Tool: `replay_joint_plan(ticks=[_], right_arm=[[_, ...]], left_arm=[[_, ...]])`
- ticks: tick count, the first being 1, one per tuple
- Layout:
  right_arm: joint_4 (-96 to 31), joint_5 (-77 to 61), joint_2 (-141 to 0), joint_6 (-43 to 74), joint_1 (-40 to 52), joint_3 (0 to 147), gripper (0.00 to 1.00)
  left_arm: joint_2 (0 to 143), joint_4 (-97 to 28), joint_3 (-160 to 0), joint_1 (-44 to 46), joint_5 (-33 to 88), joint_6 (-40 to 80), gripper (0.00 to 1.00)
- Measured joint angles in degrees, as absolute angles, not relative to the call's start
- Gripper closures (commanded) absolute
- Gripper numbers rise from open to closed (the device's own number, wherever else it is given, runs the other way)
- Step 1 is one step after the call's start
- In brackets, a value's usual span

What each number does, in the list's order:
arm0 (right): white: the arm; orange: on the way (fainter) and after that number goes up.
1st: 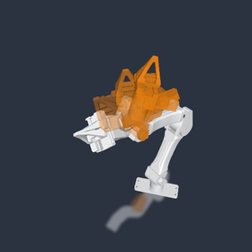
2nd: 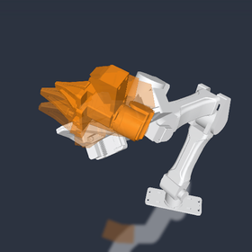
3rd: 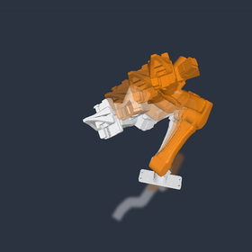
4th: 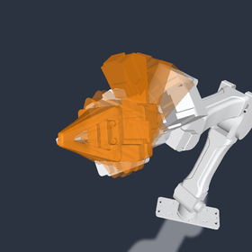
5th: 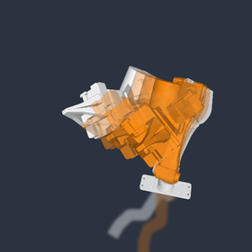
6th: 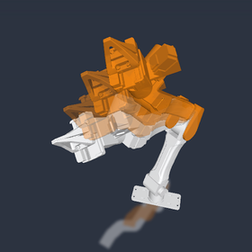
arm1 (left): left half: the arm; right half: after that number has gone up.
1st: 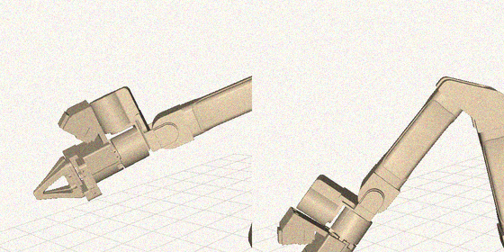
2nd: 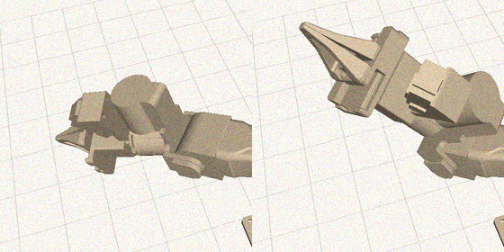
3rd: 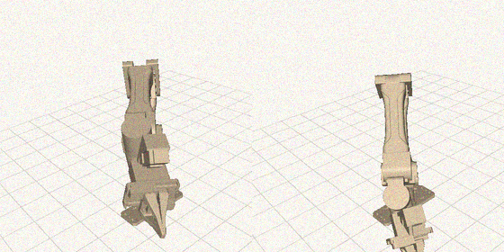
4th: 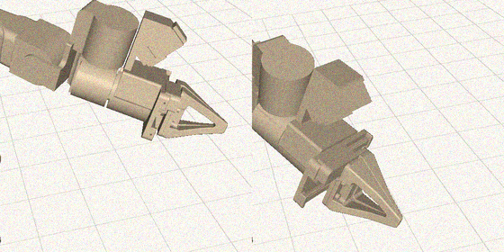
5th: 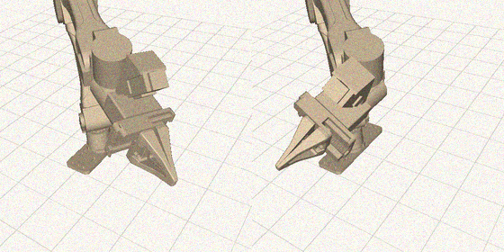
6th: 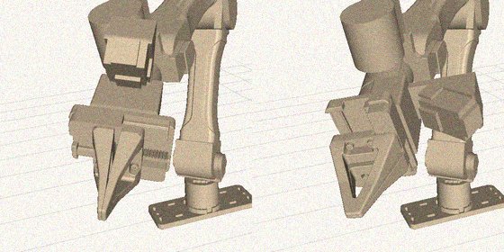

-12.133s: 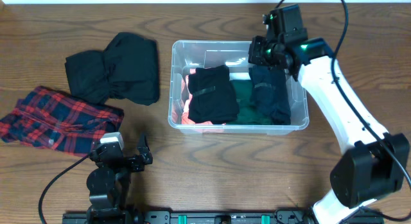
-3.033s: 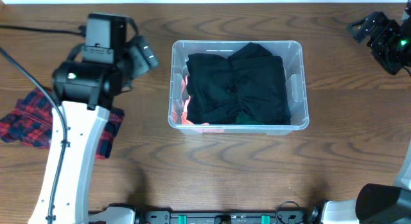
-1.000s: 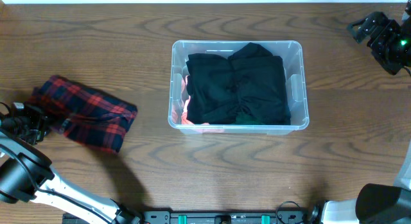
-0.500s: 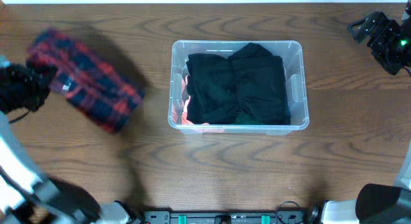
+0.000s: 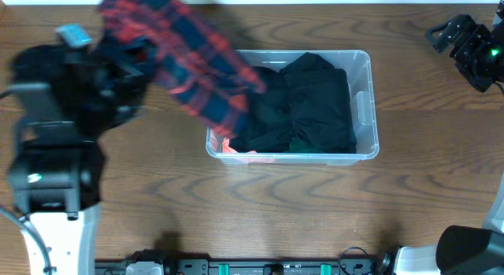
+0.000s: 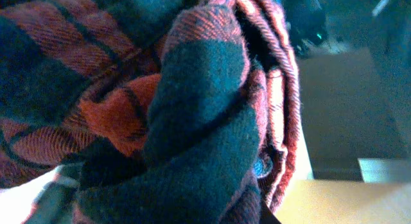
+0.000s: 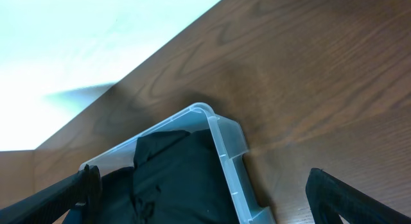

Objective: Pack container
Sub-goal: 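Lift the plaid shirt with the left gripper and carry it over the bin, then lower the plaid shirt into the bin and release it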

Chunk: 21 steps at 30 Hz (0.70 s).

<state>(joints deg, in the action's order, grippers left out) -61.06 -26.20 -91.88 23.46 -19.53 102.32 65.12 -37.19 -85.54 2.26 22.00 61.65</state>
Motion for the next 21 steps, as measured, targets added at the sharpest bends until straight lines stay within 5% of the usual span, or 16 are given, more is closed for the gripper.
replay_joint_plan(ticks=[9, 21], right_arm=[[-61.06, -26.17, -91.88, 23.49, -19.53, 102.32, 0.01], [-61.06, -26.17, -91.88, 23.49, -19.53, 102.32, 0.01]], left_arm=[[79.9, -22.44, -85.47, 28.47, -1.15, 73.89, 0.94], [94.8, -12.58, -85.3, 37.69, -7.35, 80.79, 0.94]])
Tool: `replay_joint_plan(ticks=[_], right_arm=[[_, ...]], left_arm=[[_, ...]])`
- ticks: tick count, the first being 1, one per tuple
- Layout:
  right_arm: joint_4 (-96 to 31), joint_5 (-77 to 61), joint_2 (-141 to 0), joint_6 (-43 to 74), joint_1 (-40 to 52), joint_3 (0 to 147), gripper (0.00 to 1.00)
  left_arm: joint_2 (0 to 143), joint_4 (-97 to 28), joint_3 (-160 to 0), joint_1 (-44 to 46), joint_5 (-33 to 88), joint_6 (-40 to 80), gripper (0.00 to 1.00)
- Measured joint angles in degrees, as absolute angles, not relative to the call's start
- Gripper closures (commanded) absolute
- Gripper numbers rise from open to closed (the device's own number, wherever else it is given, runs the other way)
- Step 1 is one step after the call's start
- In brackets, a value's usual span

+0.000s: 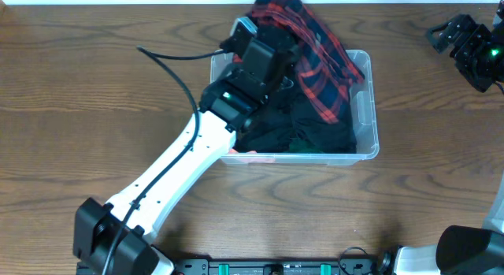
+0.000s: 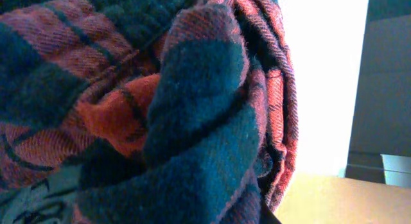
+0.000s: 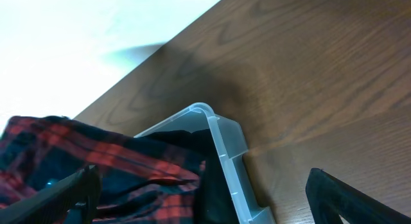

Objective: Pack container
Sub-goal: 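Lower the plaid shirt into the bin and release it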

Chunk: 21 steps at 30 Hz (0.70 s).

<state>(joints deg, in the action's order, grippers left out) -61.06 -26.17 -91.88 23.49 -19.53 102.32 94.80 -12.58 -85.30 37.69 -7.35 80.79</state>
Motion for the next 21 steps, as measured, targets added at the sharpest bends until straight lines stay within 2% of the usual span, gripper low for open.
replay_joint_plan(ticks=[9, 21], right_arm=[[-61.06, -26.17, -91.88, 23.49, -19.53, 102.32, 0.01], [-61.06, -26.17, -91.88, 23.49, -19.53, 102.3, 0.01]], left_arm=[[94.83, -17.15, -85.3, 42.85, -8.99, 81.25, 0.94], [94.83, -33.45, -85.3, 44.75, -18.61, 80.64, 0.94]])
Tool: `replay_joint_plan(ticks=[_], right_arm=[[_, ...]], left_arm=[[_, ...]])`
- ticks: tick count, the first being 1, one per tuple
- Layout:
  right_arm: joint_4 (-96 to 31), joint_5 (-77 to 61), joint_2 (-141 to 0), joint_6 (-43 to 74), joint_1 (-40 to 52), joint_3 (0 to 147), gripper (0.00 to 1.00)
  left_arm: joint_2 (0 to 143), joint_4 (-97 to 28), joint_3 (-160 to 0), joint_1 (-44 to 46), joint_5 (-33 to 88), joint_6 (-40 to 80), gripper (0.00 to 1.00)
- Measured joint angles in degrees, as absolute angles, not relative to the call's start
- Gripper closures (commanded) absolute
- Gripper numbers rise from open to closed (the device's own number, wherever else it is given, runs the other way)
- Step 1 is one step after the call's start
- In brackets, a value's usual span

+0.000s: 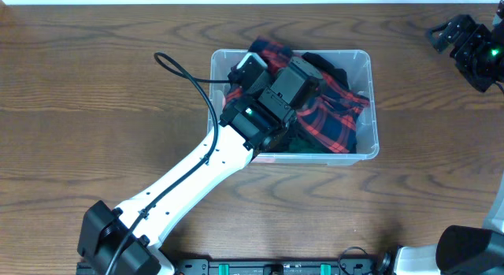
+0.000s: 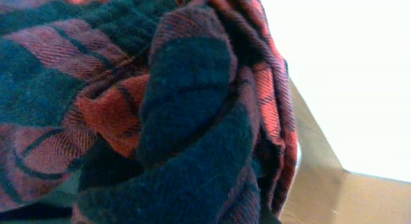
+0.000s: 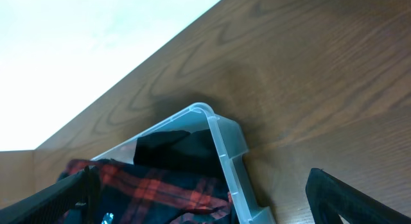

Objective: Pack container
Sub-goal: 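Lower the plaid shirt into the bin and release it, then grasp the plaid shirt edge and spread it across the bin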

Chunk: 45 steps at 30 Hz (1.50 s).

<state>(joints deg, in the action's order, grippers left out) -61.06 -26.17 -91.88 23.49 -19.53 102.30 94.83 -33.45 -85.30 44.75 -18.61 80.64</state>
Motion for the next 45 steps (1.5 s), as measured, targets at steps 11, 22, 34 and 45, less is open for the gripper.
replay_joint_plan(ticks=[11, 22, 34, 45], right_arm=[[-61.04, -26.17, -91.88, 23.49, -19.53, 102.3, 0.01], [-61.06, -26.17, -91.88, 23.49, -19.53, 102.3, 0.01], [-61.06, -26.17, -91.88, 23.49, -19.53, 102.3, 0.01], [-61.08, -26.17, -91.88, 23.49, -19.53, 102.3, 0.01]], left_arm=[[94.8, -51.92, -85.32, 44.8, -21.41, 70.94, 0.02], [92.27, -46.83, -87.9, 44.8, -20.73, 31.9, 0.02], [95.33, -41.43, -89.56, 35.88, -23.2, 10.74, 0.16], [110.87, -50.59, -91.46, 34.5, -13.54, 15.75, 0.28]])
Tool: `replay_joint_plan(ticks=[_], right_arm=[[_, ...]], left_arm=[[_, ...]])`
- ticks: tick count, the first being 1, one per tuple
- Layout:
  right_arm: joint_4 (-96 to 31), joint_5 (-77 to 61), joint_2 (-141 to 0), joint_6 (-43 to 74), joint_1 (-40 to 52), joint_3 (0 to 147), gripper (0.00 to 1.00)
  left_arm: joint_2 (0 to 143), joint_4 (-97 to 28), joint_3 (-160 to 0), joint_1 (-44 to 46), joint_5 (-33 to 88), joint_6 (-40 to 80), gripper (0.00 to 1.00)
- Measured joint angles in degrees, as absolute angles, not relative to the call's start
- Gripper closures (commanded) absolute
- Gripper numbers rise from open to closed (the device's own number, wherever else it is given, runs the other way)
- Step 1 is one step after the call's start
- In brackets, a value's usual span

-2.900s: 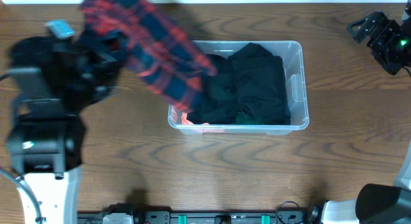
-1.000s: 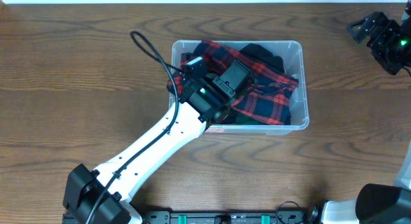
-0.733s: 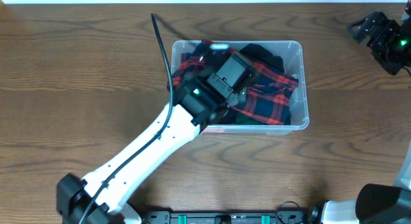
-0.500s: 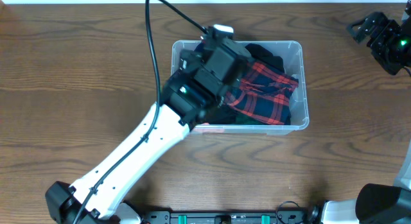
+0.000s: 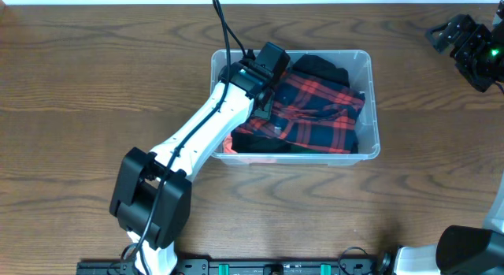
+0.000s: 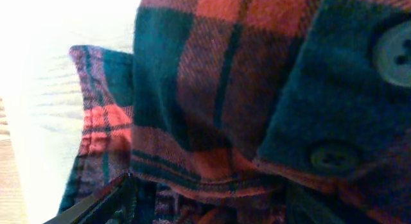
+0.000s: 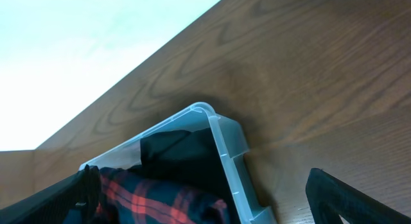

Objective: Pack container
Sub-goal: 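Grasp the plaid shirt edge and spread it across the bin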

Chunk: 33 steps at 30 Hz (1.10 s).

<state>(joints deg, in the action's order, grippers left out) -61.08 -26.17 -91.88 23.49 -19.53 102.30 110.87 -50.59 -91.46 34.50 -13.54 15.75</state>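
Note:
The clear plastic container [image 5: 372, 109] stands mid-table. A red and navy plaid shirt [image 5: 319, 109] lies spread inside it, on top of a black garment [image 5: 323, 68]. My left gripper [image 5: 266, 64] hangs over the container's back left part. In the left wrist view its fingers [image 6: 103, 198] stand wide apart, open, just above the plaid shirt [image 6: 244, 102] and its buttons. My right gripper [image 5: 466, 40] waits far off at the table's back right, open, and sees the container's corner [image 7: 225, 140] between its fingers [image 7: 337, 195].
A bit of orange-pink cloth [image 5: 228, 146] shows at the container's front left corner. The left arm's black cable [image 5: 222, 23] loops up behind the container. Brown wooden table [image 5: 94, 86] lies all around.
The plaid shirt was bunched in my left gripper in the middle of the container. Now it lies spread out there. The gripper has let go and stands at the back left.
My left gripper held the bunched plaid shirt in the air left of the container. Then it held it over the container's back edge, then low inside. Now the shirt rests on the black garment and the gripper is open. The right arm stayed still.

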Motion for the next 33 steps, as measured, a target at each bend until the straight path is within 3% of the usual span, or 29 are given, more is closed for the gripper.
replay_joint_plan(ticks=[9, 15, 22, 33], right_arm=[[-61.06, -26.17, -91.88, 23.49, -19.53, 102.3, 0.01], [-61.06, -26.17, -91.88, 23.49, -19.53, 102.3, 0.01], [-61.08, -26.17, -91.88, 23.49, -19.53, 102.3, 0.01], [-61.06, -26.17, -91.88, 23.49, -19.53, 102.3, 0.01]], left_arm=[[111.59, -55.05, -94.08, 42.39, -18.65, 18.5, 0.28], [104.77, -58.26, -94.39, 43.55, -19.92, 18.2, 0.28], [95.24, -57.47, -94.72, 43.4, -13.19, 20.78, 0.31], [105.51, -47.37, -82.81, 42.7, -2.46, 22.61, 0.32]])
